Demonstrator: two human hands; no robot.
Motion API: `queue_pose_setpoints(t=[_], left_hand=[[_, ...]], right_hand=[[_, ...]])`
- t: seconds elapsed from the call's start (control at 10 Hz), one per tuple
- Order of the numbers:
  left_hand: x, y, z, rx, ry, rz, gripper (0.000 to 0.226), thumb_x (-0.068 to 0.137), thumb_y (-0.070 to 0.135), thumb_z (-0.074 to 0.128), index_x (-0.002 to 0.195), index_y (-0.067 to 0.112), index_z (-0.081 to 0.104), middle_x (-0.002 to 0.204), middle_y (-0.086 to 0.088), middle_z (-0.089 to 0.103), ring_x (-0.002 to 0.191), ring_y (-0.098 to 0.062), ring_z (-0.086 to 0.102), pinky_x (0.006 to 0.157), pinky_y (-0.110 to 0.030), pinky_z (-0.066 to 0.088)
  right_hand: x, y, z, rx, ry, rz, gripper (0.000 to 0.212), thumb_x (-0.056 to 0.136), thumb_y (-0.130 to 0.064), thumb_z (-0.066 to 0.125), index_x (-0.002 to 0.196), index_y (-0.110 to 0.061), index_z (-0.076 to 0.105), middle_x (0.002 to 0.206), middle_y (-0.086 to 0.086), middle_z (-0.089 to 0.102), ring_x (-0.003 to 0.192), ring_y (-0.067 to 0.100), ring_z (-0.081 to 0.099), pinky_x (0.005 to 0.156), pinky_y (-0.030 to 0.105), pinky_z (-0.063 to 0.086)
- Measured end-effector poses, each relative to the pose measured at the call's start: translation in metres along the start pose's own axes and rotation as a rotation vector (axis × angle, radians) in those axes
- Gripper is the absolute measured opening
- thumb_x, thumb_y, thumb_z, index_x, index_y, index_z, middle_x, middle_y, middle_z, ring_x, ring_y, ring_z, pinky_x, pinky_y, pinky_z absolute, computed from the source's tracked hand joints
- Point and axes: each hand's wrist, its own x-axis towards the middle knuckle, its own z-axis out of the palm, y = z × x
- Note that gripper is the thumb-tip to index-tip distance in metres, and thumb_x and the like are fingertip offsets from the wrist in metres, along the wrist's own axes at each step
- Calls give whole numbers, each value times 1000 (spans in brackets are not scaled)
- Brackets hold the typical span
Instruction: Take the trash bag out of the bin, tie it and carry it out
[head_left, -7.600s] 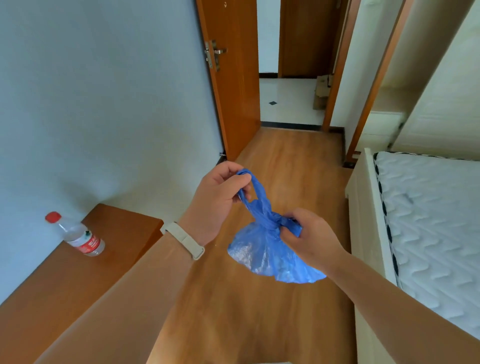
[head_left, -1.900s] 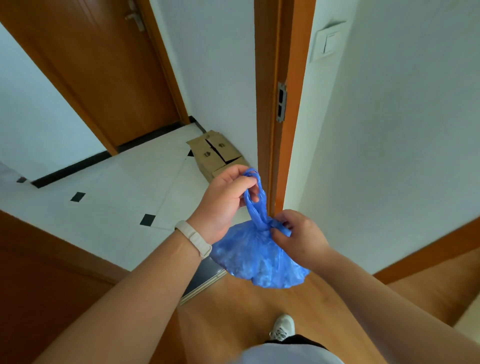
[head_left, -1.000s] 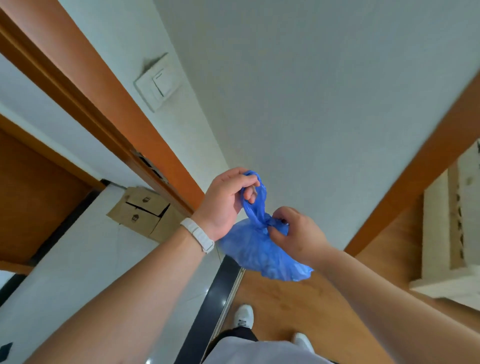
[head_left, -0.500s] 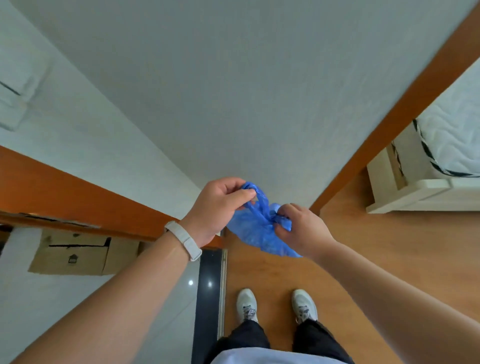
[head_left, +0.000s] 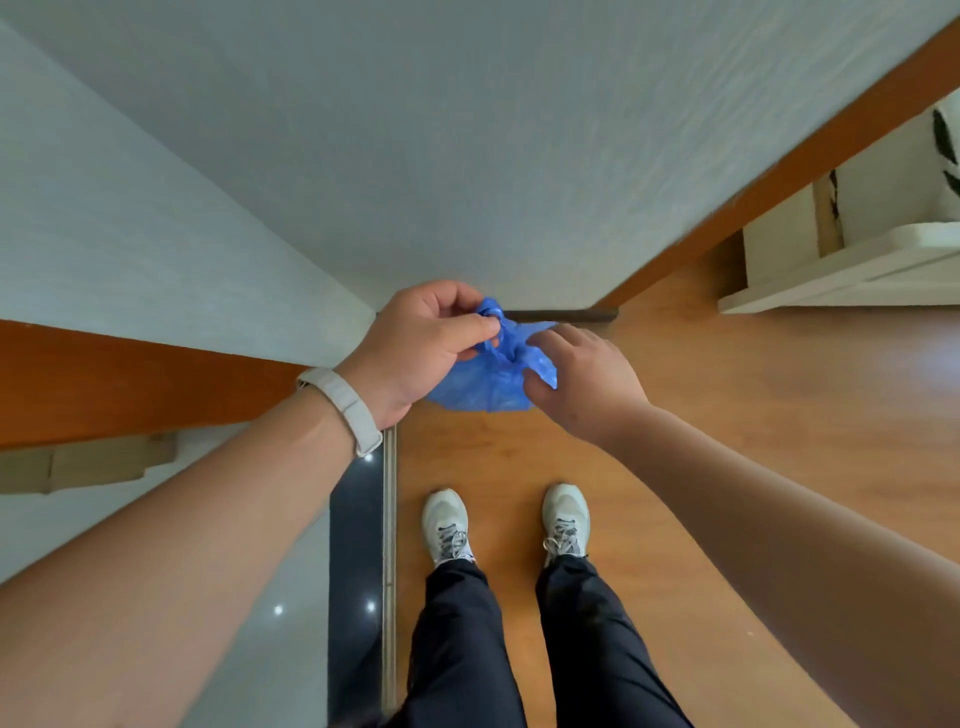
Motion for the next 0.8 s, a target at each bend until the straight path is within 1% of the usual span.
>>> queue_pose_setpoints(t=[0.1,0.2,0.3,0.4,0.5,0.6,0.7,0.8], left_hand=[[39,-50,0,34,16,-37,11,82,2,66,81,13,66,82,-11,66,83,-22,62,90,-44,51],[79,-99,1,132,45,-50,11,76,9,70,74,20,68,74,0,69,77,-16,63,86,-41,52],[119,-143,4,222,64,-57,8,73,15,71,72,22,68,58,17,65,59,-1,56,70,-25,45],[156,-178,5,314,102,-90,4,68,22,69,70,25,67,64,13,62,62,-5,53,68,-25,44],[186,-206,3,368,146,-141,5,69,23,69,68,26,65,68,8,62,68,-12,57,69,-28,48],[205,-222,2,352,190,-194,4,68,29,66,68,26,64,75,0,66,80,-21,65,71,-30,50],[209,-230,9,395,182,-180,5,74,28,63,77,25,66,78,0,66,75,-19,60,71,-27,48],[201,-237,13,370,211,-164,26,78,17,58,102,24,65,102,0,67,94,-18,62,84,-29,50]], right_hand=[[13,20,39,-72,-25,-17,40,79,-39,53,110,-15,61,110,5,64,99,33,59,81,41,47],[24,38,73,-81,-49,14,48,80,-39,58,121,-15,57,125,9,59,112,35,55,89,45,46],[33,55,102,-64,-74,64,52,82,-44,54,125,-16,53,132,9,53,119,34,50,94,46,45],[39,69,122,-50,-86,103,54,84,-46,53,130,-18,51,138,8,49,125,33,44,98,45,41],[44,84,132,-47,-63,121,53,85,-45,53,131,-18,50,138,7,48,125,33,42,98,45,39],[44,92,135,-45,-68,118,52,85,-44,53,130,-18,50,136,8,50,122,34,44,97,45,40],[41,99,129,-44,-65,113,51,86,-43,53,129,-18,51,134,8,50,122,34,45,96,46,41],[40,102,114,-18,-42,169,47,87,-41,54,127,-16,53,133,8,51,121,34,45,95,46,41]])
